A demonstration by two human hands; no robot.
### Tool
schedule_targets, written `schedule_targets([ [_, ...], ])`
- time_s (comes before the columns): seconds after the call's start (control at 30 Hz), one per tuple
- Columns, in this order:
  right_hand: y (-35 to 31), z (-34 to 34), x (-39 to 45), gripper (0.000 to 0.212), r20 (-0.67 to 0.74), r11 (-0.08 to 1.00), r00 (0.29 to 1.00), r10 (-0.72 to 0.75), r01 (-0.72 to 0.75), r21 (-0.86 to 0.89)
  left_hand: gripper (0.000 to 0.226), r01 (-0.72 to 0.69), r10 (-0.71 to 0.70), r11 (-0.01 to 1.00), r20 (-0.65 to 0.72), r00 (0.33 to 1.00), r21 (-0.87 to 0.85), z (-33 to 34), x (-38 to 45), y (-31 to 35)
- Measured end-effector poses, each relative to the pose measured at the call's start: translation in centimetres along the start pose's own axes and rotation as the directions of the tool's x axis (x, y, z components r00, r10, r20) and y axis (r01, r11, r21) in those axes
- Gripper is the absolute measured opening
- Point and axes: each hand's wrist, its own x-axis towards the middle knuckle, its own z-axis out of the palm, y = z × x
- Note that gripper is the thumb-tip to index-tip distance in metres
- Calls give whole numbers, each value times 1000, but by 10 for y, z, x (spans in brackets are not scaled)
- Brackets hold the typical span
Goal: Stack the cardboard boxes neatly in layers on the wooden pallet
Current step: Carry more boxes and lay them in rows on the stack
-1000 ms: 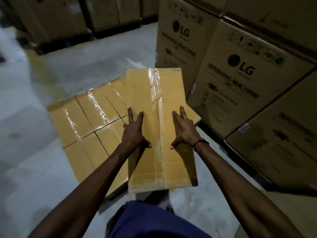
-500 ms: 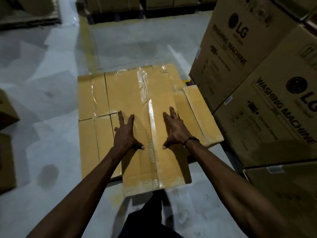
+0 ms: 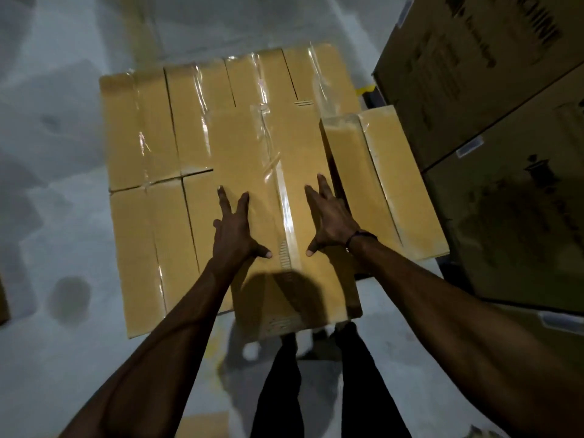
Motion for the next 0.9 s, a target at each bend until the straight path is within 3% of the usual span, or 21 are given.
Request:
schedule_targets([
  [0.4,117,72,132,167,59,998,996,-65,66,-3,157,36,-35,999,18,999,-34,130,123,-32],
  [0.73,137,75,149,153,75,990,989,-127,131,-49,156,23,-23,1000,-48,999,14,159,158,-49],
  [0.83,148,70,138,128,-114,979,973,-200,193,-71,157,25,-24,1000,-41,999,16,159,156,-47],
  [0.9,164,68,133,106,-284,987,946,-158,161,-13,157,35,-35,999,-47,998,0,158,155,-44],
])
